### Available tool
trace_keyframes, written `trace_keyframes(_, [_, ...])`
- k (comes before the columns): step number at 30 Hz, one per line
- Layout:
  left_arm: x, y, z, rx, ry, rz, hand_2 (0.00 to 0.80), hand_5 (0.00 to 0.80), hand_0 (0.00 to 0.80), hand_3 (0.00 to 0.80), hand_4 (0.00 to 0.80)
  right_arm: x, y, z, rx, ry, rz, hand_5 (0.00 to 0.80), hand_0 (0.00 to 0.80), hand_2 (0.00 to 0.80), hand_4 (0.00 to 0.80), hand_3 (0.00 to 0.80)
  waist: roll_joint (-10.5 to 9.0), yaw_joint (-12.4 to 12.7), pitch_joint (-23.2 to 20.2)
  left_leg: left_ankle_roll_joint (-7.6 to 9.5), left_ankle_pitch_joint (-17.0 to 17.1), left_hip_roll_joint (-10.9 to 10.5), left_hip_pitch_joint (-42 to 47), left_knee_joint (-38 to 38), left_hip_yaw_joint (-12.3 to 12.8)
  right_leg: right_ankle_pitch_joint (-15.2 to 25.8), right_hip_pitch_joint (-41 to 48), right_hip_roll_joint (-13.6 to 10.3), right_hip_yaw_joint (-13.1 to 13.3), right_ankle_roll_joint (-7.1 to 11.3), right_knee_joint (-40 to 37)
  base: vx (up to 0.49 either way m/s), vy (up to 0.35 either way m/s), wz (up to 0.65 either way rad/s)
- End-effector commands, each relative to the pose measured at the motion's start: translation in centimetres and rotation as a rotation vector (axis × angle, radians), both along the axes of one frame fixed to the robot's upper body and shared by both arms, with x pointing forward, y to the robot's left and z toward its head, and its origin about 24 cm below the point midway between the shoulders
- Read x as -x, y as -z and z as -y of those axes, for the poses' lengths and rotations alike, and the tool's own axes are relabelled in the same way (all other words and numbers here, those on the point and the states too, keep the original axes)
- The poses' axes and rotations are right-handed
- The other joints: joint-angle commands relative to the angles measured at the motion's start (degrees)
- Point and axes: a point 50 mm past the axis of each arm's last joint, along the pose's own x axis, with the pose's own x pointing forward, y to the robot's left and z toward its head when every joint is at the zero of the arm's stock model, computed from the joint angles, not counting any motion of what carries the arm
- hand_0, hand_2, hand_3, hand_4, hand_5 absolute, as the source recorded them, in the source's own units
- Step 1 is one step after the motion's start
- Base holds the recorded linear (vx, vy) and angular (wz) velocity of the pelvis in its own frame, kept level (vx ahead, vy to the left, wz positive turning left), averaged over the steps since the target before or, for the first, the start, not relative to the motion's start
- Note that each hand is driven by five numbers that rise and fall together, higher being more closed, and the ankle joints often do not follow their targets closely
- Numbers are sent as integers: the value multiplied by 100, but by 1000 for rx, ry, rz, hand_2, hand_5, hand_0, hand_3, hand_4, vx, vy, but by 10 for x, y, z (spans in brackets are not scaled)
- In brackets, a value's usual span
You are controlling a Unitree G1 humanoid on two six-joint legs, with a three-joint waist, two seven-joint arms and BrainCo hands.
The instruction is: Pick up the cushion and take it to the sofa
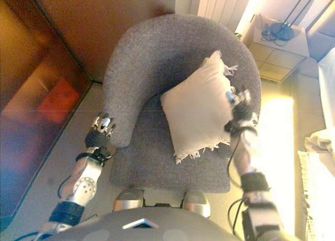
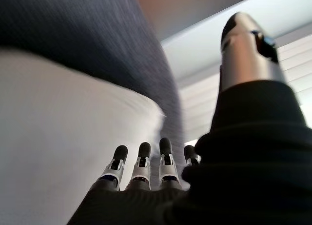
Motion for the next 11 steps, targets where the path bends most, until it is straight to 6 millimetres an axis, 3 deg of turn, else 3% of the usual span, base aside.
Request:
trace_keyframes(1, [-5, -12, -2, -121, 13, 84, 0, 0, 0, 0, 0, -10, -41, -3, -2, -60, 245, 0, 0, 0, 0, 0, -38, -107, -133, 256, -69, -70, -67, 63, 323, 88, -37, -31, -122, 116, 144, -69, 27, -17])
trace_keyframes(4, [-4, -18, 0, -101, 86, 137, 0, 0, 0, 0, 0, 6, -20, -14, -183, -78, 194, 0, 0, 0, 0, 0, 10, -199, -140, 284, -88, -96, -39, 91, 385, 68, -55, -17, -34, 110, 178, -20, 47, -14])
trace_keyframes(7, [-6, -20, 4, -75, 100, 152, 0, 0, 0, 0, 0, 10, -14, -23, -273, -68, 183, 0, 0, 0, 0, 0, 72, -254, -143, 305, -108, -125, -15, 102, 395, 59, -48, -9, 15, 102, 176, -8, 60, -2])
trace_keyframes(11, [-8, -19, 13, -81, 116, 125, 0, 0, 0, 0, 0, 5, -14, -28, -169, -84, 162, 0, 0, 0, 0, 0, 101, -235, -131, 309, -117, -159, -21, 117, 368, 59, -33, -24, 7, 96, 159, -10, 34, -2])
